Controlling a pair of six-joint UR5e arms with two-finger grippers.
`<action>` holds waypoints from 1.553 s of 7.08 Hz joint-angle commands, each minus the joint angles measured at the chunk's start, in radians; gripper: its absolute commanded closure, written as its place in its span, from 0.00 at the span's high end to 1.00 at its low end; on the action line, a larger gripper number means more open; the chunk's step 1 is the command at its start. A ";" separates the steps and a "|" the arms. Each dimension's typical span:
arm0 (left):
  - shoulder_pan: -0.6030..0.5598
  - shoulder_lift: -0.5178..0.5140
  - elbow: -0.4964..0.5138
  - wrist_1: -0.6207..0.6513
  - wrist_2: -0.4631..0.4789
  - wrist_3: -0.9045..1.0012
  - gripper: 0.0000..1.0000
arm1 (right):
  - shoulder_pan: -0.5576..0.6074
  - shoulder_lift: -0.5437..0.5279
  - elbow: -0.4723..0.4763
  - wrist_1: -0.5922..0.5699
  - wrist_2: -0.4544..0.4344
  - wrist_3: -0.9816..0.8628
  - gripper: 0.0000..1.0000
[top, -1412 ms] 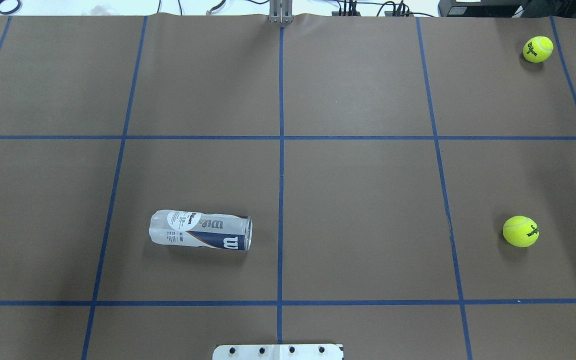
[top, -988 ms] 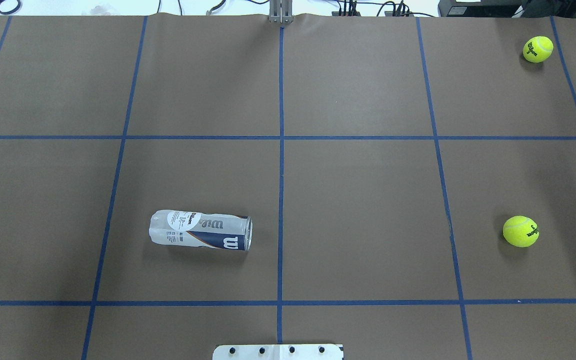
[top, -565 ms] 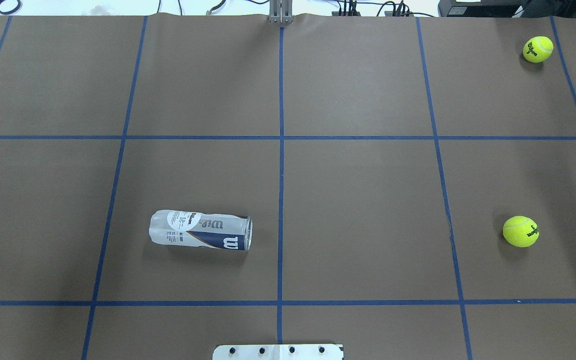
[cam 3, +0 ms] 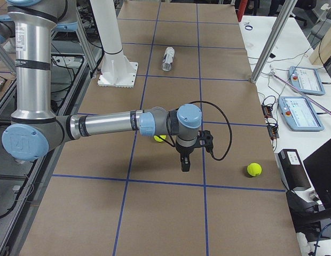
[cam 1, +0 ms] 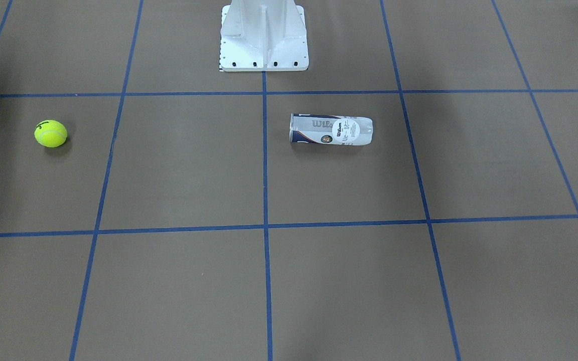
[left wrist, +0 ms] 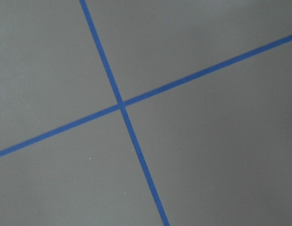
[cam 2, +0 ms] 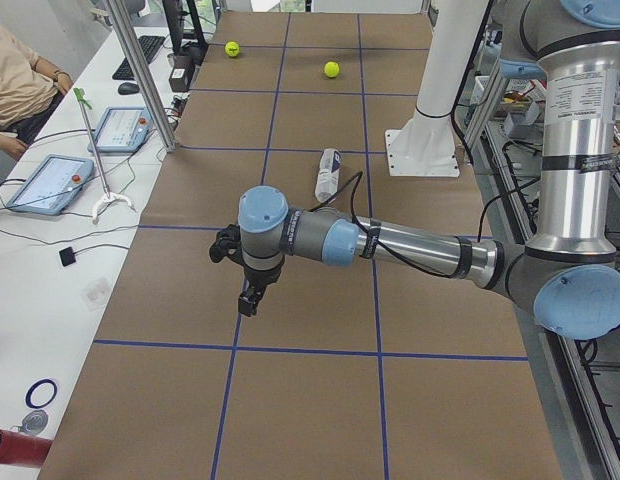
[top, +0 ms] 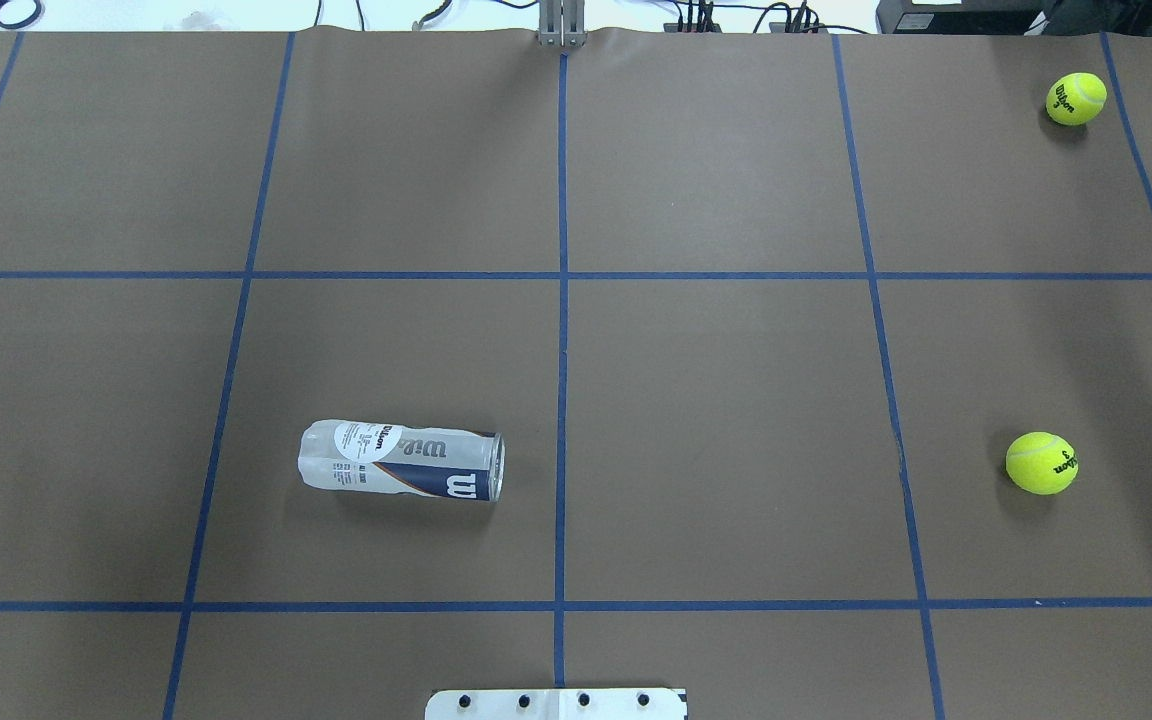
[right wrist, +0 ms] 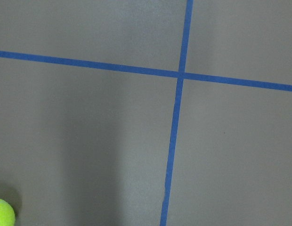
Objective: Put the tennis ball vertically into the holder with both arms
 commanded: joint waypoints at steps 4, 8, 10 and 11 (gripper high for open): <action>0.041 -0.153 0.065 -0.162 0.000 -0.110 0.99 | 0.002 0.001 -0.001 0.065 -0.004 -0.006 0.99; 0.323 -0.325 0.063 -0.467 0.009 -0.137 0.99 | 0.002 -0.003 -0.026 0.124 -0.001 0.001 0.99; 0.447 -0.394 0.041 -0.473 0.035 -0.174 0.99 | 0.002 -0.006 -0.029 0.124 -0.001 0.003 0.99; 0.521 -0.397 0.007 -0.470 0.046 -0.173 0.99 | 0.002 -0.008 -0.029 0.124 -0.001 0.003 0.99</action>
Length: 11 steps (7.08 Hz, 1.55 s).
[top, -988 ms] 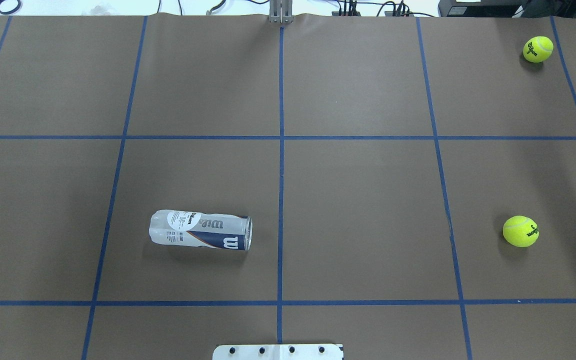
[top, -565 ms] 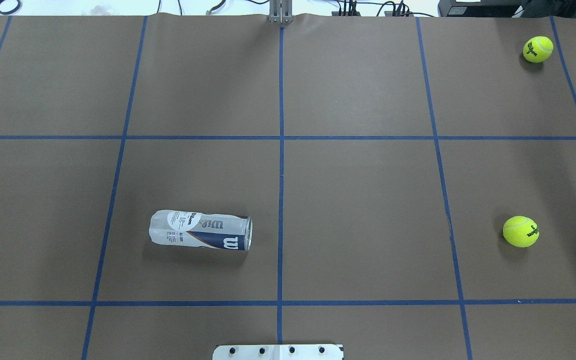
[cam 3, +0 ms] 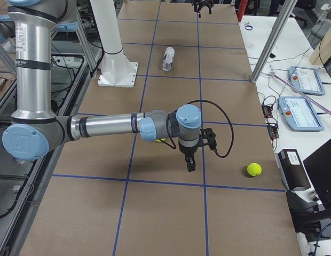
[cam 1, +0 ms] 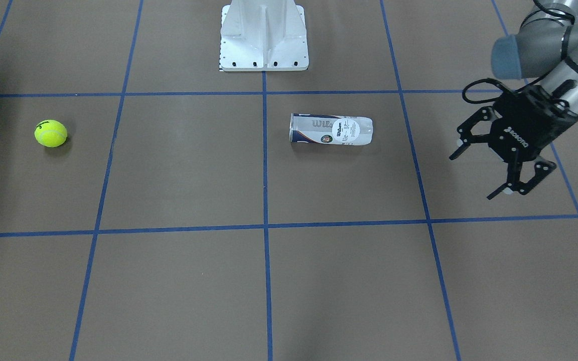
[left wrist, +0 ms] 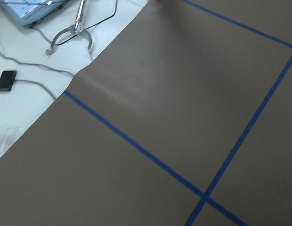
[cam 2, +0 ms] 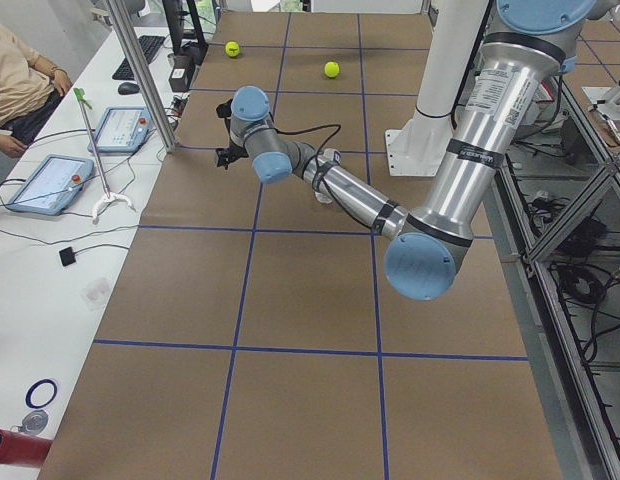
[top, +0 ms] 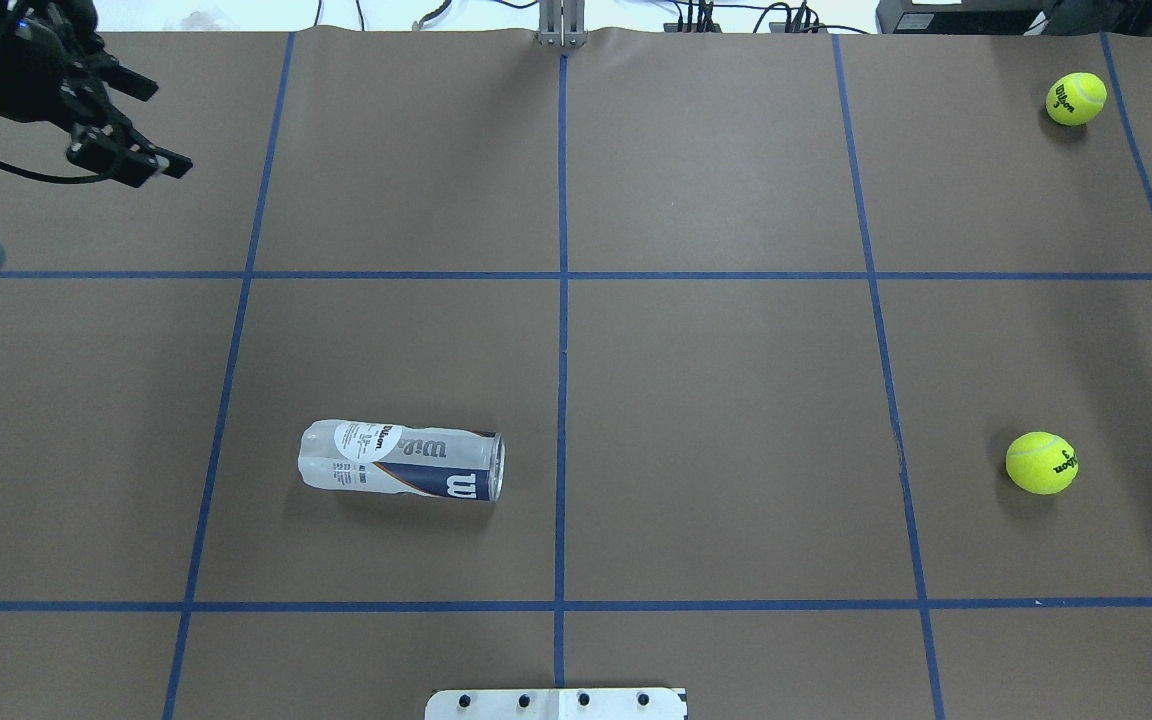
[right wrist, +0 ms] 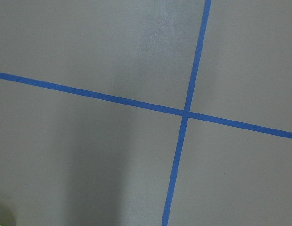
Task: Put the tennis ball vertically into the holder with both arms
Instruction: 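Move the left gripper down over the lying white tennis-ball can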
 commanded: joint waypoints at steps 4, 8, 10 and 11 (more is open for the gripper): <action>0.357 -0.025 -0.071 0.033 0.130 0.064 0.99 | 0.000 -0.007 -0.009 0.000 -0.001 0.000 0.99; 0.467 -0.153 -0.077 0.316 0.261 0.173 0.99 | 0.000 -0.007 -0.013 0.000 -0.001 0.000 0.99; 0.561 -0.213 -0.076 0.436 0.387 0.181 0.99 | 0.000 -0.007 -0.018 0.000 -0.001 0.002 0.99; 0.590 -0.224 -0.076 0.481 0.418 0.217 0.99 | 0.000 -0.007 -0.018 0.000 -0.001 0.002 0.99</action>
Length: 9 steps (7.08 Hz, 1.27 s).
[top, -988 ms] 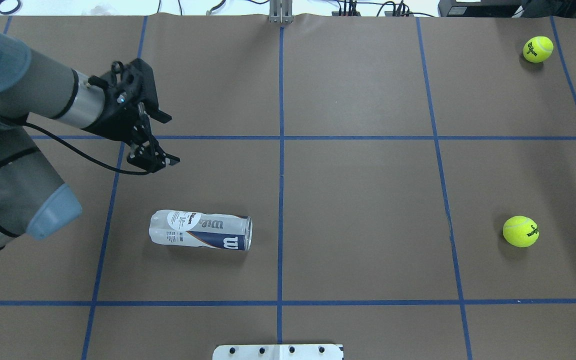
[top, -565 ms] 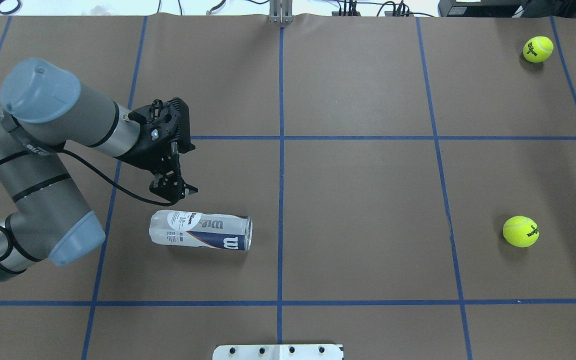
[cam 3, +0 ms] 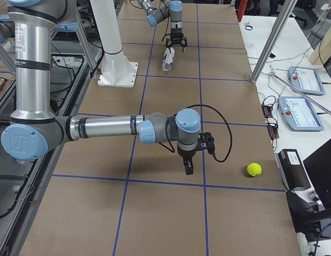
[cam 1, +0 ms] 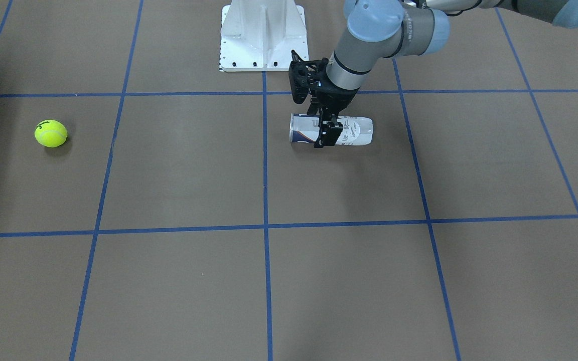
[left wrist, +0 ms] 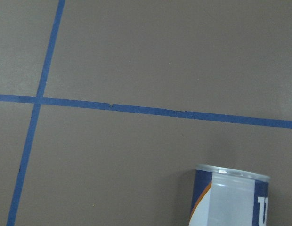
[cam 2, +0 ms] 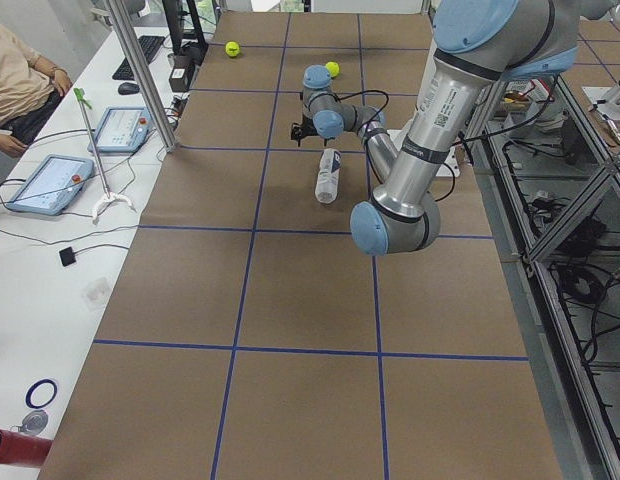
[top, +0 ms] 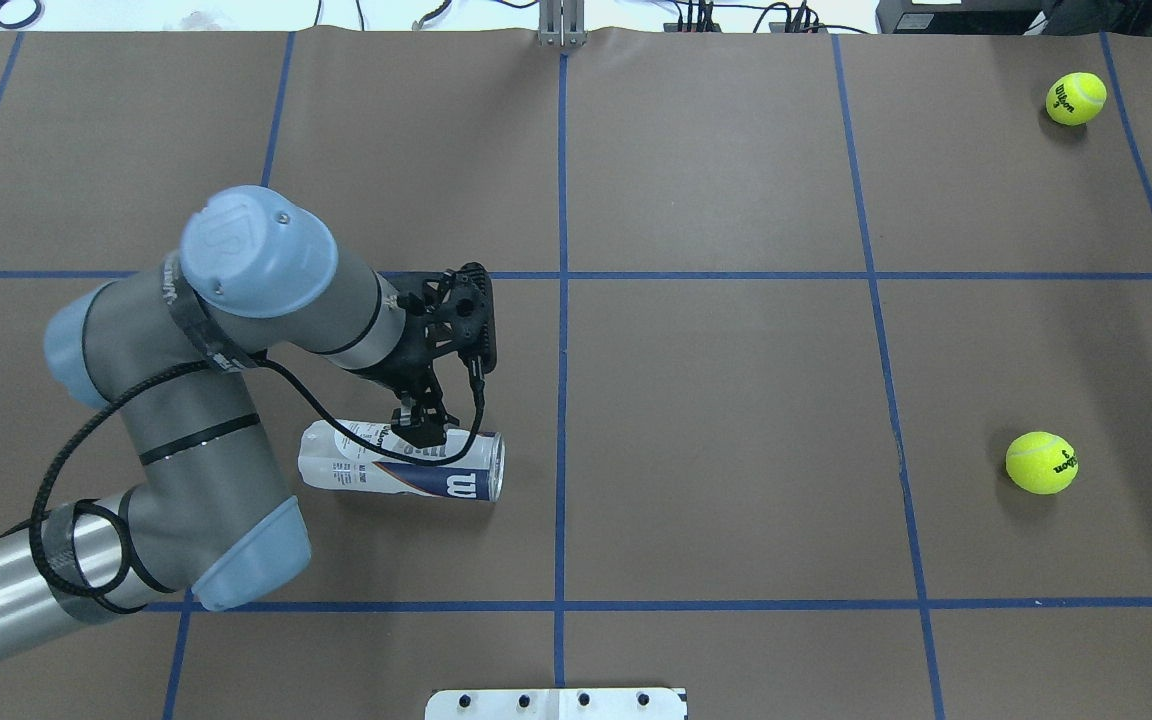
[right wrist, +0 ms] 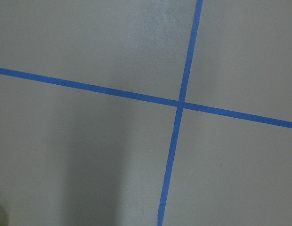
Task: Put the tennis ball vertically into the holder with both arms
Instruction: 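Move the left gripper down over the lying white tennis-ball can, then close the left gripper around the can's middle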
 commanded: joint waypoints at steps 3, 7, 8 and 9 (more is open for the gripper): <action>0.131 -0.024 0.011 0.077 0.134 0.078 0.99 | 0.000 0.000 -0.001 0.000 0.000 0.000 0.99; 0.169 -0.025 0.035 0.080 0.170 0.074 0.99 | 0.000 0.002 0.001 0.002 0.003 0.039 0.99; 0.174 -0.027 0.043 0.079 0.170 0.067 0.99 | 0.000 0.002 0.001 0.000 0.003 0.039 0.99; 0.180 -0.030 0.055 0.077 0.170 0.064 0.99 | 0.000 0.002 0.002 0.000 0.005 0.039 0.99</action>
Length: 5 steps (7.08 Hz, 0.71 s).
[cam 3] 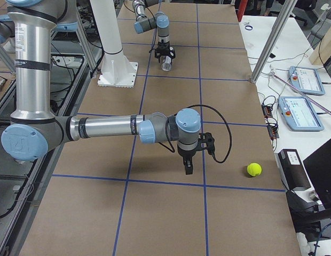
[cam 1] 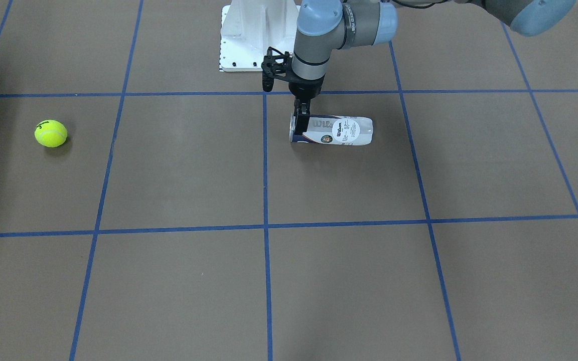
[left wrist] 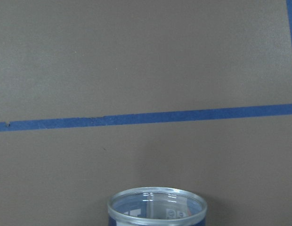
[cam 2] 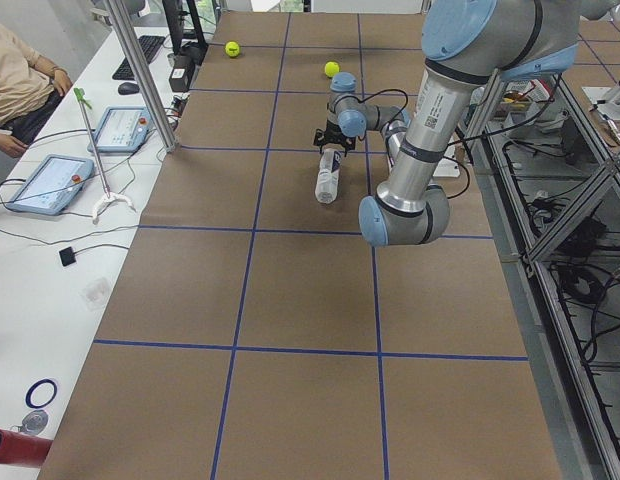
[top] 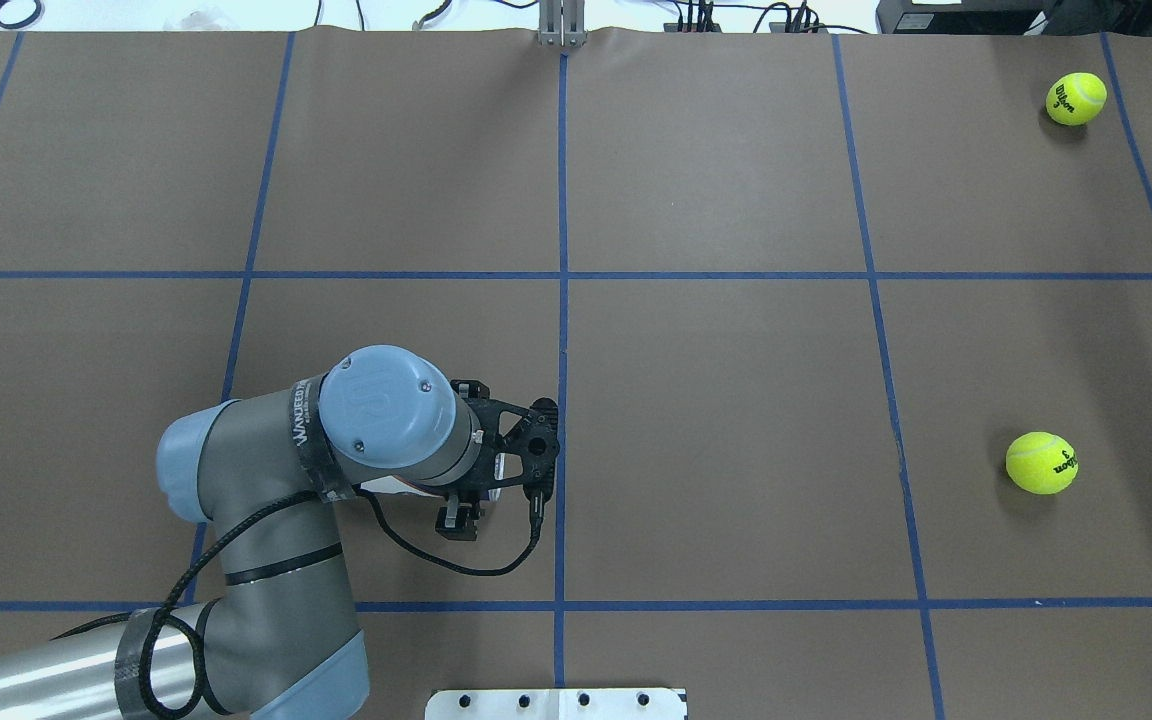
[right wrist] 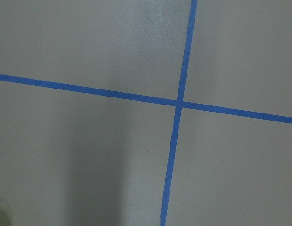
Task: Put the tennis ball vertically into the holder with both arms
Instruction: 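Close the left gripper around the can's middle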
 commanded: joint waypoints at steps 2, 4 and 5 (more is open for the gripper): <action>0.010 -0.030 0.059 -0.008 0.001 -0.011 0.99 | 0.000 0.000 0.001 0.001 0.001 0.000 0.99; 0.012 -0.037 0.089 -0.022 0.001 -0.017 0.99 | 0.000 0.000 0.000 0.001 0.001 0.000 0.99; 0.019 -0.033 0.093 -0.022 0.001 -0.017 0.99 | 0.000 0.000 0.000 0.001 0.001 0.000 0.99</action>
